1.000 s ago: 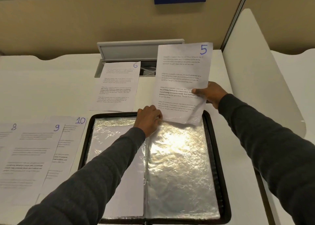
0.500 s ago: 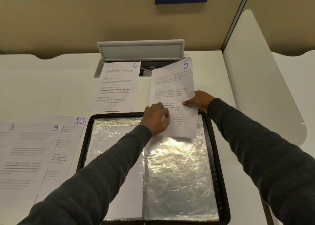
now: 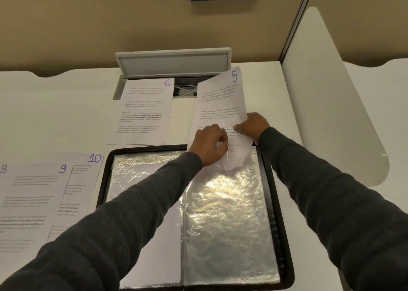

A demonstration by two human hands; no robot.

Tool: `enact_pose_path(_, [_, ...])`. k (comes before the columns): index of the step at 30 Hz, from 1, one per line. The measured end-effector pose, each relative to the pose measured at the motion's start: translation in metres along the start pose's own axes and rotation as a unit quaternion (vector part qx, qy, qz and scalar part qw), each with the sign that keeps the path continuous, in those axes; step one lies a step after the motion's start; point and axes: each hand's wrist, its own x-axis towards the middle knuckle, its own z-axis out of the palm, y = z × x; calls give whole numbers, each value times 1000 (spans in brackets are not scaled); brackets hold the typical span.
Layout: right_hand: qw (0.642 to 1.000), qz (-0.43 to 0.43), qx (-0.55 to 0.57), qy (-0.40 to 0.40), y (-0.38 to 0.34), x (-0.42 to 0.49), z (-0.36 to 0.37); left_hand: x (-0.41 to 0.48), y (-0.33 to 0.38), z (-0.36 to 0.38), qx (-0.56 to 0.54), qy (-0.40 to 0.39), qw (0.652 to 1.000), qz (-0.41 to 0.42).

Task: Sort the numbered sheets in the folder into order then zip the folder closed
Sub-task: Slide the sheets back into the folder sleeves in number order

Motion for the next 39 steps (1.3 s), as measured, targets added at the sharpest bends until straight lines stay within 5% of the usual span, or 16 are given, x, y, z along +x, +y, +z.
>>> enact_pose_path(7, [999, 10, 0, -35, -2, 0, -2, 4, 5, 2, 10, 1, 1000, -3])
enact_pose_path(17, [995, -10, 63, 73, -3, 1, 1, 6, 18, 9, -68, -35, 996, 38])
enact_pose_path(22, [999, -26, 22, 22, -4, -1, 1, 8, 26, 13, -91, 30, 995, 9])
enact_pose_path(34, [985, 24, 58, -164, 12, -11, -23, 12, 24, 10, -45, 7, 998, 50])
enact_pose_path(39, [981, 58, 64, -174, 19, -14, -7, 13, 21, 12, -28, 12, 998, 48])
